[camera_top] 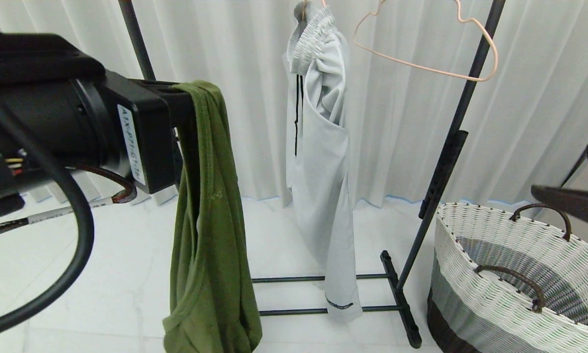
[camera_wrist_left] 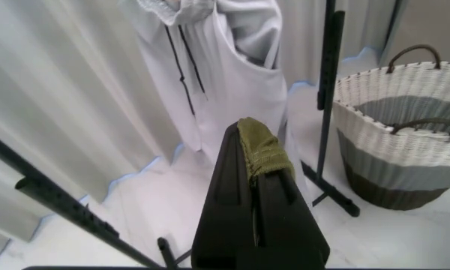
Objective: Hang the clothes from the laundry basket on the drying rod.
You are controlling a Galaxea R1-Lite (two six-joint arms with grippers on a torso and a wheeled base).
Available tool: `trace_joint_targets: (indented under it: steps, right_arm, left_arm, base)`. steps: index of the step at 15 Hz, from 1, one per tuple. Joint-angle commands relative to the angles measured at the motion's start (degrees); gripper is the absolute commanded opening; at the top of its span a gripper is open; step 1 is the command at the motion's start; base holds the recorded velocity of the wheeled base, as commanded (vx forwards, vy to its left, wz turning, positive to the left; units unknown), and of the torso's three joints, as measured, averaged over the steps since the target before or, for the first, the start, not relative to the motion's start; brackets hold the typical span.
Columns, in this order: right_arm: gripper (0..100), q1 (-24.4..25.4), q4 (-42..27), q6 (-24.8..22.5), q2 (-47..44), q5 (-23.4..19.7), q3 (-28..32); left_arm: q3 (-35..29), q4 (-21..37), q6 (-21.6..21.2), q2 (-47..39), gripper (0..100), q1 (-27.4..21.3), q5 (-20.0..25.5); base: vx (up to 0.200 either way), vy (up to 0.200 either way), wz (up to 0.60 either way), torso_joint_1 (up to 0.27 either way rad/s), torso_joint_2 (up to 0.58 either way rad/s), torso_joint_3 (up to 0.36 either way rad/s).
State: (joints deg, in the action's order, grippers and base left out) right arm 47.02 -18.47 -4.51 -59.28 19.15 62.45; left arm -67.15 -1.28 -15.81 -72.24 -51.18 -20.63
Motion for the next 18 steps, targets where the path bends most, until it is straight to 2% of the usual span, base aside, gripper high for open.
trace_joint_targets:
  steps: [1,3,6,8,10,12,14,17,18]
  right_arm:
    - [100,-7.47,-7.99,-2.61,1.01,2.12,-0.58]
    - [100,-12.48,-8.43,-7.27,1.80,2.47,-3.13]
    - [100,-18.02,-8.43,-11.57,3.21,2.73,-7.08]
    - [100,-18.54,-8.34,-12.45,3.91,3.35,-8.31]
    - [100,-18.54,-8.25,-12.19,4.18,4.67,-8.93]
    - [100,-19.33,-6.49,-9.99,4.09,4.32,-9.28]
    - [100,-19.33,-2.71,-6.48,3.82,3.79,-10.60]
    - [100,-19.33,-0.96,-4.98,4.00,2.56,-11.12]
    - [100,-19.42,-0.60,-4.45,4.09,1.50,-11.12]
  left_arm:
    - [0.44,-0.04,-0.01,0.35,0,0.11,-0.03]
    - [0.52,-0.04,-0.01,0.35,0,0.11,-0.03]
    - [1.23,-0.04,-0.01,0.17,0,0.90,-0.12]
    - [2.11,-0.04,-0.01,0.17,0,1.34,-0.20]
    - [3.34,0.05,-0.01,0.35,0,1.61,-2.49]
    - [4.66,0.05,-0.10,0.35,0,3.80,-6.36]
    - [5.09,0.05,-0.18,0.35,0,5.74,-6.62]
    - [6.15,0.05,-0.27,1.14,0,7.06,-6.62]
    - [6.94,0.05,-1.50,1.84,0,7.67,-6.71]
  base:
    - [0.000,0.000,0.00,0.000,0.00,0.000]
    - [0.000,0.000,0.00,0.000,0.00,0.000]
    - [0.000,0.000,0.00,0.000,0.00,0.000]
    - [0.000,0.000,0.00,0.000,0.00,0.000]
    - [0.000,0.000,0.00,0.000,0.00,0.000]
    - [0.000,0.000,0.00,0.000,0.00,0.000]
    - [0.000,0.000,0.00,0.000,0.00,0.000]
    - [0.000,0.000,0.00,0.053,-0.22,-0.203]
    - [0.000,0.000,0.00,0.071,-0.24,-0.276]
